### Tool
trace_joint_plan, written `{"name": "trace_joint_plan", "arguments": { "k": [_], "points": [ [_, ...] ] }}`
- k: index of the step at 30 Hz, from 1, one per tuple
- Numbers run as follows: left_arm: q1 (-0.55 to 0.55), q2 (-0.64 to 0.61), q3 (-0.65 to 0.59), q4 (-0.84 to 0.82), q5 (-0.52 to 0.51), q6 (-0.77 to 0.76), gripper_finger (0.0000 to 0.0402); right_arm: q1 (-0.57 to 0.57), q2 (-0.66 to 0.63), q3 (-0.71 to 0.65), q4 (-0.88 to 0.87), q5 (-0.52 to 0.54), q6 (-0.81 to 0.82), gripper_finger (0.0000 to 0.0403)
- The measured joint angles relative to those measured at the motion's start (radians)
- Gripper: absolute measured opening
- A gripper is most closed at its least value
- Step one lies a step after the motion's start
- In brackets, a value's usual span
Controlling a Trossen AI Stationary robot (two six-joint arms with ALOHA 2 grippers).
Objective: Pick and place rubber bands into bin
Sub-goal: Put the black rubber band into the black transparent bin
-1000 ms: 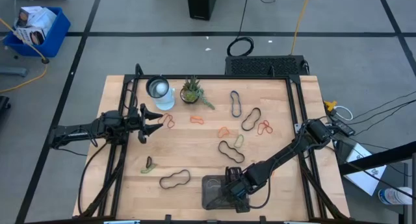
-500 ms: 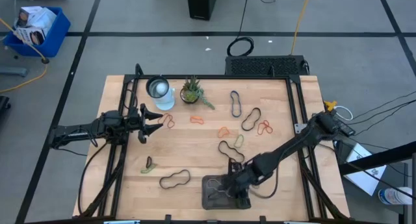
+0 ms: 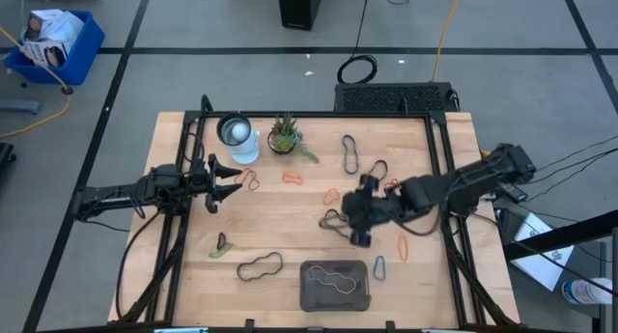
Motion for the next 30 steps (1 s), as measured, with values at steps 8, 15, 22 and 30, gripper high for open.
{"name": "trace_joint_plan", "arguments": {
  "k": [8, 15, 22, 30],
  "points": [
    [0.000, 0.000, 0.000, 0.000, 0.000, 0.000, 0.0239, -0.082, 0.003, 0.000, 0.067, 0.000, -0.095, 0.0161],
    [0.000, 0.000, 0.000, 0.000, 0.000, 0.000, 0.0239, -0.127, 0.005, -0.182, 0.240, -0.006, -0.128, 0.0159],
    [0.000, 0.000, 0.000, 0.000, 0.000, 0.000, 0.0239, -0.126, 0.004, -0.459, 0.589, -0.084, -0.140, 0.0155],
    [0.000, 0.000, 0.000, 0.000, -0.001, 0.000, 0.0239, -0.126, 0.018, -0.603, 0.711, -0.084, -0.095, 0.0155]
  ]
}}
